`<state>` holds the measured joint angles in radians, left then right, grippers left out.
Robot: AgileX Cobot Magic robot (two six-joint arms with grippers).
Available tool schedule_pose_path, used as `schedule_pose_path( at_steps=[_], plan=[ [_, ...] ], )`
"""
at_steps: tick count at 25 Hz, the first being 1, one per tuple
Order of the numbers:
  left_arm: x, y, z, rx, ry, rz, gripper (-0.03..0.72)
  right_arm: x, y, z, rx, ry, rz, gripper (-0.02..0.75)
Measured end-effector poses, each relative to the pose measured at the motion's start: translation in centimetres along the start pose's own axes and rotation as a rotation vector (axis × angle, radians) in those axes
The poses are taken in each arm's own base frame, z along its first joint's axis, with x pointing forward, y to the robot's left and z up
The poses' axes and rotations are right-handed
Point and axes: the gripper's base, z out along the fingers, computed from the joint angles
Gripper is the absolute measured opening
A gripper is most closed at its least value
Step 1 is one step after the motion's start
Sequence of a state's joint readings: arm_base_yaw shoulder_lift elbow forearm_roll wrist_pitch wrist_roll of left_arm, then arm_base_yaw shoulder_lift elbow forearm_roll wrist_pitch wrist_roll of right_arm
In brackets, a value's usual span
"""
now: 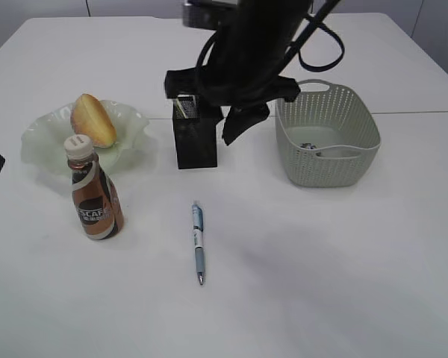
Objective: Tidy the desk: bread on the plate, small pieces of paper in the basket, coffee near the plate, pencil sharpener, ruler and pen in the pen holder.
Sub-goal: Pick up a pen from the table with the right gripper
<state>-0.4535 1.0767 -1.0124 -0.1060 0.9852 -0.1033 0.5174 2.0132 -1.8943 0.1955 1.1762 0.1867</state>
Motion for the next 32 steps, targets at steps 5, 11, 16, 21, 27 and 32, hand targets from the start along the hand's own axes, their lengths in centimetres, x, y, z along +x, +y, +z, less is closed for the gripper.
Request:
schedule_pose_path(
  at_steps=[5, 11, 16, 21, 27, 32],
  plan=[
    [0.2, 0.0, 0.0, -0.002, 0.023, 0.000, 0.307, 1.3, 3.0, 2.8, 0.051, 0.067, 0.050, 0.318],
    [0.4, 0.0, 0.0, -0.004, 0.041, 0.000, 0.307, 1.9, 2.8, 7.7, 0.090, 0.168, 0.136, 0.322],
    [0.4, 0.0, 0.0, -0.004, 0.042, 0.000, 0.307, 2.3, 2.3, 10.0, 0.116, 0.212, 0.191, 0.322],
    [0.4, 0.1, 0.0, -0.006, 0.042, 0.001, 0.307, 1.4, 2.4, 11.4, 0.121, 0.184, 0.223, 0.323],
    [0.4, 0.1, 0.0, -0.011, 0.042, 0.004, 0.307, -0.2, 2.2, 14.4, 0.160, 0.170, 0.214, 0.323],
    [0.4, 0.3, 0.0, -0.030, 0.040, 0.017, 0.307, -1.6, 2.3, 15.2, 0.165, 0.119, 0.200, 0.323]
  ],
)
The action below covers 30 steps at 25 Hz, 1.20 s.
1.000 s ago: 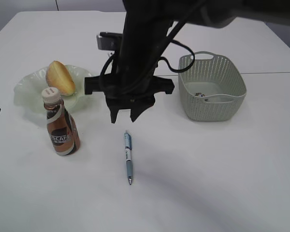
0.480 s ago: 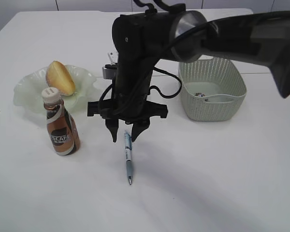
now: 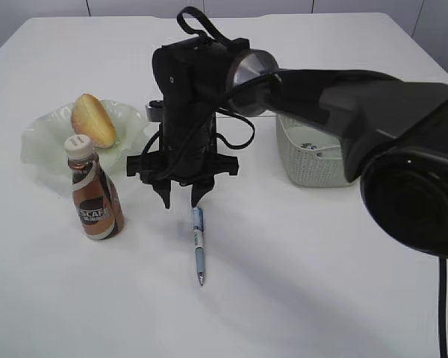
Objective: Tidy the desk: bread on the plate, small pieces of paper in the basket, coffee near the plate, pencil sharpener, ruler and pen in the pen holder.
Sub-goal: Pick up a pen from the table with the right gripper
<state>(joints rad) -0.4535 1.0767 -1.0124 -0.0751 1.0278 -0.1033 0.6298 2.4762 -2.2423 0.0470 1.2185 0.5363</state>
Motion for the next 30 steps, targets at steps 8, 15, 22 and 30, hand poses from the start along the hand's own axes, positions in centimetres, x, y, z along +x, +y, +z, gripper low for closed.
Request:
schedule_pose_path(
  at_steps=[8, 15, 22, 30],
  plan=[
    [0.0, 0.2, 0.0, -0.020, -0.002, 0.012, 0.307, 0.0, -0.2, 1.5, 0.019, 0.020, 0.001, 0.323],
    [0.0, 0.2, 0.0, -0.020, -0.002, 0.012, 0.307, -0.2, -0.5, 1.5, 0.052, 0.000, -0.012, 0.323],
    [0.0, 0.2, 0.0, -0.020, -0.002, 0.012, 0.307, -0.9, -1.7, 1.4, 0.056, -0.003, 0.014, 0.324],
    [-0.1, 0.2, 0.0, -0.020, -0.006, 0.012, 0.307, -1.1, -2.1, 1.6, 0.044, 0.010, 0.019, 0.323]
  ],
)
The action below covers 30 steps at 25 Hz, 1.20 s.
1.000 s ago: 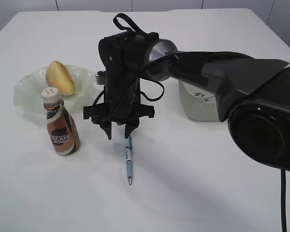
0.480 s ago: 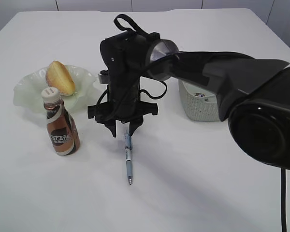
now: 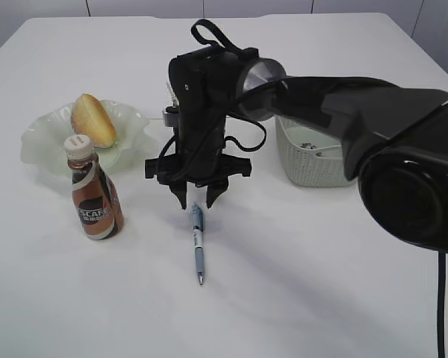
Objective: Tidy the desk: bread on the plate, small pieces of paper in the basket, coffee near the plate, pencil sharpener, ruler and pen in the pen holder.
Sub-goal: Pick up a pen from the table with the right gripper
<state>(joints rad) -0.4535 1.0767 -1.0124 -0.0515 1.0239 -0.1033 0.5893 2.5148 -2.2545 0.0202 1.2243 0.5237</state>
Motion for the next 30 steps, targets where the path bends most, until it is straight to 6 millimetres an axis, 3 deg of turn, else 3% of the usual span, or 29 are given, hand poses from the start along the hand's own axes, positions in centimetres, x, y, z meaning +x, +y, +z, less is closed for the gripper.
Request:
schedule_pose_path(
  at_steps=[9, 15, 21, 30],
  plan=[
    [0.0, 0.0, 0.0, 0.000, -0.002, 0.000, 0.307, 0.4, 0.1, 2.1, -0.010, 0.053, 0.013, 0.323],
    [-0.1, 0.0, 0.0, 0.001, -0.010, 0.000, 0.307, 0.4, 0.1, 2.2, -0.010, 0.055, 0.013, 0.319],
    [-0.2, 0.0, 0.0, 0.002, -0.020, 0.000, 0.307, 0.4, 0.1, 2.2, -0.010, 0.055, 0.011, 0.260],
    [-0.2, 0.0, 0.0, 0.002, -0.021, 0.000, 0.307, 0.4, 0.1, 2.2, -0.013, 0.057, -0.007, 0.254]
  ],
)
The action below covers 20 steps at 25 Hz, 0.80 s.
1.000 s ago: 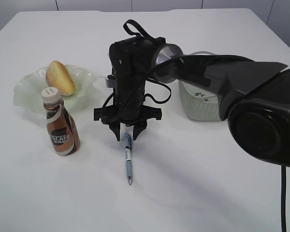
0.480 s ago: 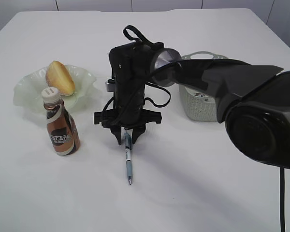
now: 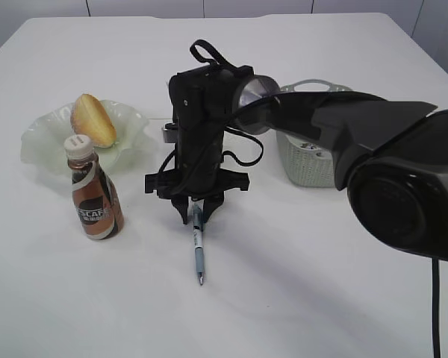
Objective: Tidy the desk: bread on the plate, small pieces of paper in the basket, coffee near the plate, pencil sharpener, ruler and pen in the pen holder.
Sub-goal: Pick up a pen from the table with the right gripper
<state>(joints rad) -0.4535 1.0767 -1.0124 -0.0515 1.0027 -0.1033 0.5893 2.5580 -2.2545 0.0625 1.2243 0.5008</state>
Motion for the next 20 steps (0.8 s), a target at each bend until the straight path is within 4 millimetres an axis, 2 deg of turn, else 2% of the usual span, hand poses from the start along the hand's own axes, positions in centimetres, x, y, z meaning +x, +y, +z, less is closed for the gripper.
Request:
schedule_pose_path(
  at_steps=[7, 13, 20],
  plan=[
    [0.00, 0.00, 0.00, 0.000, 0.000, 0.000, 0.307, 0.22, 0.32, 0.27, -0.036, 0.026, 0.012, 0.213],
    [0.00, 0.00, 0.00, 0.000, 0.000, 0.000, 0.307, 0.22, 0.33, 0.27, -0.037, 0.026, -0.006, 0.121],
    [0.00, 0.00, 0.00, 0.000, 0.000, 0.000, 0.307, 0.23, 0.36, 0.27, -0.041, 0.026, -0.087, 0.099]
  ],
)
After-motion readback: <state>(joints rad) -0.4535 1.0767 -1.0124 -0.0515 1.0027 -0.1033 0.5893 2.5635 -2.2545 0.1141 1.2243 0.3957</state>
